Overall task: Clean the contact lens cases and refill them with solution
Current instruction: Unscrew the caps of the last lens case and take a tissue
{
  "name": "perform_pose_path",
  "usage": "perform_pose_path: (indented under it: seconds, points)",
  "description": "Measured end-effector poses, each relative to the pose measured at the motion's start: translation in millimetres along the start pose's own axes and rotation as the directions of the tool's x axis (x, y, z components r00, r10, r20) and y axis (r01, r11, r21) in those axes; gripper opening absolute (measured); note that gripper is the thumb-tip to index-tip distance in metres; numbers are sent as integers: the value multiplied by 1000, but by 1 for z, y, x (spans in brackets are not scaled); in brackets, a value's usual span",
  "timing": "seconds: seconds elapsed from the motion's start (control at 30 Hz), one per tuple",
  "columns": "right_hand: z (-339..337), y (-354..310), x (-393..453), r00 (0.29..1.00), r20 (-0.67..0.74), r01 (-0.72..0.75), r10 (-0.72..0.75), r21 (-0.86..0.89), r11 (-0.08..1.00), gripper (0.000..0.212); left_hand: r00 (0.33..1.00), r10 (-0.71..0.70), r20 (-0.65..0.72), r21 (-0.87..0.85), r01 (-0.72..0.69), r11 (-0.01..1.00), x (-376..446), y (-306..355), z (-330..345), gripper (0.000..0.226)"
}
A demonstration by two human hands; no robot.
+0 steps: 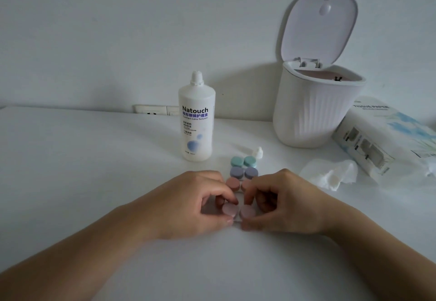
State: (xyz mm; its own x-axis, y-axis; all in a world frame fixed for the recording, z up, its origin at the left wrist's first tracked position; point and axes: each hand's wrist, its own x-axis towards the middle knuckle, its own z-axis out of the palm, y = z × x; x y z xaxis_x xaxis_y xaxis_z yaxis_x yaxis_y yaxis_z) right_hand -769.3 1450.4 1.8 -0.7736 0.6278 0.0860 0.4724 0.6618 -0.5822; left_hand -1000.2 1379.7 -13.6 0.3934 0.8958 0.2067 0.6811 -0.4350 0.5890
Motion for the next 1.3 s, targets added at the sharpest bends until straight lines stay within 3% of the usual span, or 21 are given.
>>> perform_pose_path:
  seconds: [0.2,0.8,0.97,1.13,1.3]
  points:
    - [1,-1,0,1000,6,-27,27,30,999,33,999,-42,-9,-30,41,999,2,-2,0,33]
    - [-1,-5,-4,995,98,2,-6,40,999,17,986,-143,91,-91,151,984,10,2,-2,18]
    - [0,-3,-5,997,34,64,-65,24,998,9,981,-178,78,-118,187,975,9,3,-2,24]
    - [0,-2,-7,987,-102,120,-122,-25,992,19,980,-189,64,-143,197,970,9,2,0,28]
    - [2,-2,-4,977,-96,184,-190,-68,981,9,978,-196,66,-143,204,969,9,0,0,34]
